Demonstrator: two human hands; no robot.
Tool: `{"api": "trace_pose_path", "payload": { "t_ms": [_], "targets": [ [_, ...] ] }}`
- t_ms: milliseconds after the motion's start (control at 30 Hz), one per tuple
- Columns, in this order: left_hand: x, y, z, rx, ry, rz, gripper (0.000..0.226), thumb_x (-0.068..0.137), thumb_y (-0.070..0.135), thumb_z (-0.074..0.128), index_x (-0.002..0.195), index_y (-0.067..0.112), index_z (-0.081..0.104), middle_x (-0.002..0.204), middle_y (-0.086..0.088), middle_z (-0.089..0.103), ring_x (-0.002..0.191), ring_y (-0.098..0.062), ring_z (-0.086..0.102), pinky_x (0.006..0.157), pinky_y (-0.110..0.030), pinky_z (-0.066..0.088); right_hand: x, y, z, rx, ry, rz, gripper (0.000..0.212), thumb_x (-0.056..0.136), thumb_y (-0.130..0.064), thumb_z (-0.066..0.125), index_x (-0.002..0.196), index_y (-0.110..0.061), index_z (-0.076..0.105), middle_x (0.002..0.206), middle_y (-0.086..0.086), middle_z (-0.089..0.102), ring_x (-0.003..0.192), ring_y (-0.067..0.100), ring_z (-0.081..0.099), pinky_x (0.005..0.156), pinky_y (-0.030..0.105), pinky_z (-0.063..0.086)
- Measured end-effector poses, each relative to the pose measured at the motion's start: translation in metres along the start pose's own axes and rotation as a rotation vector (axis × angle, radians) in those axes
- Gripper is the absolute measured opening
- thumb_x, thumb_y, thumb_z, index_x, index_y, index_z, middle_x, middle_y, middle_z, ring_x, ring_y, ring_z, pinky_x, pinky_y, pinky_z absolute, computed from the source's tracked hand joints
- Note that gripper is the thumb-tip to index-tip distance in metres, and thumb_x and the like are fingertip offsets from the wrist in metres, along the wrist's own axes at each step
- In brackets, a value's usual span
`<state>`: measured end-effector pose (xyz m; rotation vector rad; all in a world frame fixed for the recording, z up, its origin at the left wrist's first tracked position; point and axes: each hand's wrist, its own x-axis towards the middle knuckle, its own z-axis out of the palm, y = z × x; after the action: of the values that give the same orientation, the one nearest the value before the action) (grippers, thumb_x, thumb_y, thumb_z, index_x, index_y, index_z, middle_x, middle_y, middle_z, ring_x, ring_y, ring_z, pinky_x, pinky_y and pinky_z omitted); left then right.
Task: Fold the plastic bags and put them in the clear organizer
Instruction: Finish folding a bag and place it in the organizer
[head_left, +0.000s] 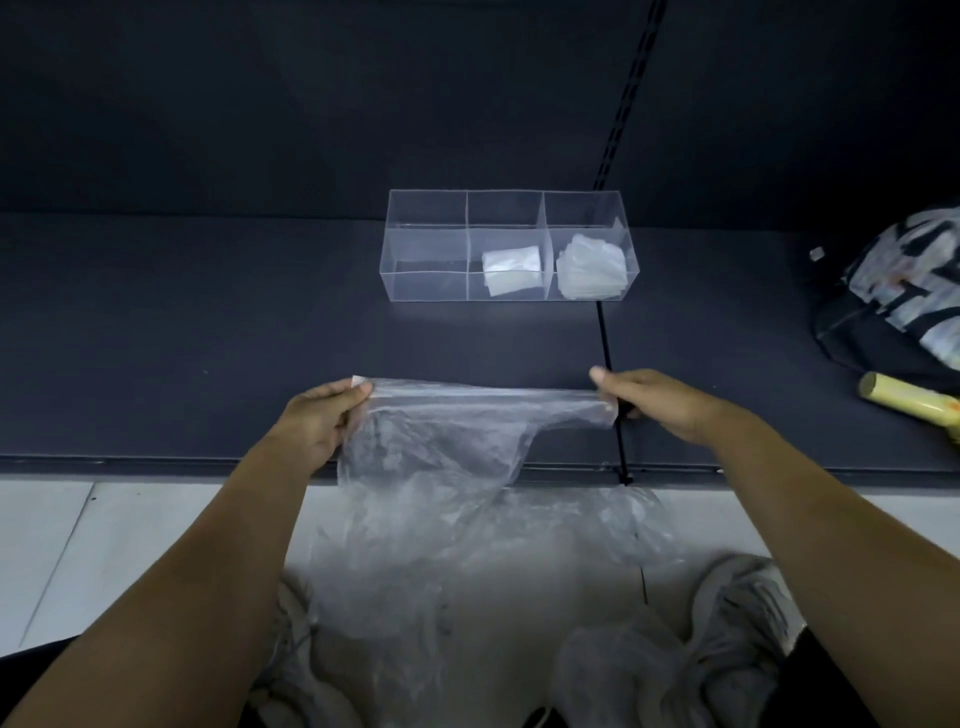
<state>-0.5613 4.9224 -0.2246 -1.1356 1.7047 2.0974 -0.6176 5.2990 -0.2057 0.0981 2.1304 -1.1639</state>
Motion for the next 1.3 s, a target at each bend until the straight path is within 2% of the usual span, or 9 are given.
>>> {"api": "trace_pose_path", "payload": {
  "t_ms": [200,400,500,633,767,900,967,1100,1300],
  "targets": [
    [0.011,0.017,0.008,-0.029,-0.035,0.033,0.008,0.087,0.007,0.067,0.090,0.014,0.069,0.071,0.007,0.073,0.071,-0.005,0.065,0.057,-0.015,0.052,0.007,-0.021,-0.021,0.230,0.302,-0.124,0.011,0.085,-0.012,0.070,0.077,-0.014,0.063,0.059,0.002,0.061,0.054,0.009,0.052,0.052,0.019,0.040],
    [0.017,0.041,0.024,-0.097,0.063,0.128,0.016,0.090,0.011,0.065,0.105,0.008,0.061,0.093,-0.003,0.066,0.081,-0.011,0.064,0.068,-0.022,0.051,0.015,-0.044,-0.025,0.464,0.689,-0.129,0.011,0.090,-0.003,0.057,0.095,-0.011,0.060,0.075,0.002,0.064,0.057,0.004,0.056,0.049,0.011,0.043],
    [0.009,0.032,0.022,0.047,0.192,0.138,0.022,0.088,0.021,0.068,0.105,0.010,0.059,0.095,-0.005,0.063,0.091,-0.018,0.060,0.080,-0.027,0.048,0.006,-0.044,0.004,0.424,0.604,-0.102,0.014,0.091,-0.007,0.056,0.082,-0.016,0.062,0.073,0.004,0.065,0.055,0.006,0.057,0.046,0.013,0.045],
    [-0.020,-0.004,0.004,0.101,0.314,0.158,0.022,0.091,0.025,0.064,0.073,0.018,0.055,0.073,0.002,0.056,0.073,-0.017,0.055,0.069,-0.028,0.047,-0.019,-0.031,0.071,0.277,0.226,-0.097,0.004,0.090,-0.017,0.065,0.093,-0.019,0.065,0.081,0.002,0.065,0.065,0.009,0.058,0.057,0.019,0.048],
    [-0.052,-0.054,-0.003,0.143,0.403,0.069,0.026,0.092,0.031,0.061,0.072,0.017,0.052,0.078,-0.006,0.056,0.068,-0.020,0.052,0.067,-0.030,0.043,-0.036,-0.023,0.116,0.113,-0.031,-0.145,0.045,0.083,-0.010,0.073,0.120,-0.031,0.060,0.093,-0.003,0.049,0.072,0.007,0.050,0.068,0.013,0.045],
    [-0.072,-0.070,0.013,-0.055,0.354,-0.168,0.031,0.092,0.031,0.062,0.073,0.007,0.056,0.071,-0.009,0.059,0.059,-0.020,0.054,0.057,-0.028,0.044,-0.025,-0.032,0.131,0.148,0.187,-0.152,0.037,0.090,-0.007,0.063,0.125,-0.017,0.058,0.091,0.004,0.053,0.078,0.012,0.053,0.075,0.021,0.046],
    [-0.078,-0.071,0.014,-0.187,0.254,-0.252,0.029,0.089,0.032,0.066,0.085,0.005,0.060,0.081,-0.010,0.067,0.069,-0.021,0.062,0.064,-0.028,0.052,-0.015,-0.036,0.129,0.189,0.279,-0.120,0.031,0.090,-0.009,0.063,0.121,-0.013,0.061,0.091,0.007,0.059,0.081,0.015,0.056,0.076,0.025,0.046],
    [-0.079,-0.068,0.006,-0.306,0.104,-0.326,0.028,0.087,0.029,0.069,0.096,0.004,0.063,0.091,-0.010,0.072,0.084,-0.021,0.067,0.069,-0.028,0.055,-0.002,-0.038,0.132,0.165,0.229,-0.105,0.019,0.085,-0.013,0.071,0.103,-0.010,0.071,0.088,0.008,0.065,0.076,0.012,0.058,0.068,0.016,0.046],
    [-0.076,-0.059,0.007,-0.296,0.053,-0.385,0.019,0.084,0.022,0.072,0.088,0.005,0.064,0.067,-0.002,0.073,0.075,-0.016,0.066,0.051,-0.021,0.055,0.002,-0.039,0.129,0.167,0.287,-0.097,0.007,0.088,-0.009,0.065,0.082,-0.013,0.068,0.075,0.001,0.063,0.068,0.010,0.055,0.068,0.024,0.045]
  ]
}}
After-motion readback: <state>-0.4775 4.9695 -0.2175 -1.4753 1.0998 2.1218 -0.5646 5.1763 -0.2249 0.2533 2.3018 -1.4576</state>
